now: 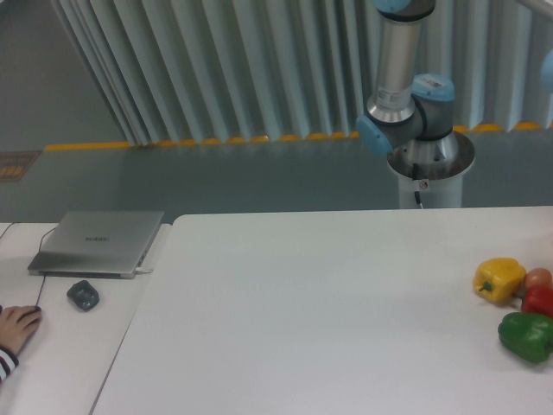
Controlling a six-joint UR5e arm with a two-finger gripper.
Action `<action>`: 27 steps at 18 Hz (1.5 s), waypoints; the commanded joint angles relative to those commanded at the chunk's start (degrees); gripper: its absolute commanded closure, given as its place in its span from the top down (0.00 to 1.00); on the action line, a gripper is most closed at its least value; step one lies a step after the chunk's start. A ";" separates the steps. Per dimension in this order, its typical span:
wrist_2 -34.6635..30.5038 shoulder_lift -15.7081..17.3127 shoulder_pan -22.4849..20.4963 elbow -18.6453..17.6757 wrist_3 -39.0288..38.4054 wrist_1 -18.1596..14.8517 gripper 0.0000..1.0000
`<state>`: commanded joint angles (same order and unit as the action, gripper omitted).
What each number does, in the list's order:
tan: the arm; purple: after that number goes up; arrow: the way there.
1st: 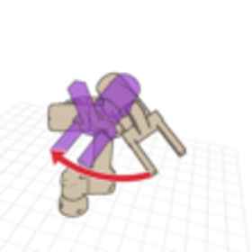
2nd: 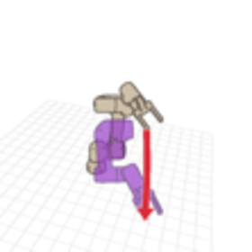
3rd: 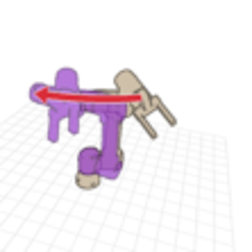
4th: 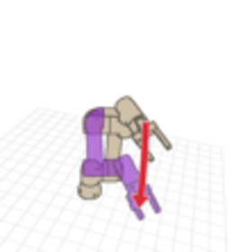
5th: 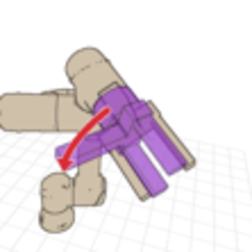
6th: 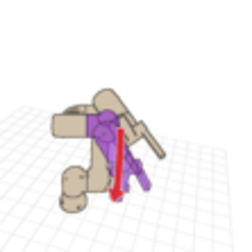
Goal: Place the triangular bread in the basket
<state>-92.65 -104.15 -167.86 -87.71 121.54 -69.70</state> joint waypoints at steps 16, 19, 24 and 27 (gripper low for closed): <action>7.30 -0.44 -5.55 -2.10 11.35 0.53 1.00; 8.63 -0.09 -3.62 -1.94 7.75 0.35 1.00; 4.85 1.76 3.13 -0.97 5.22 -2.19 1.00; 4.67 2.81 7.79 -0.36 -0.76 -2.90 1.00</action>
<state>-87.98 -101.34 -160.07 -88.07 120.78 -72.60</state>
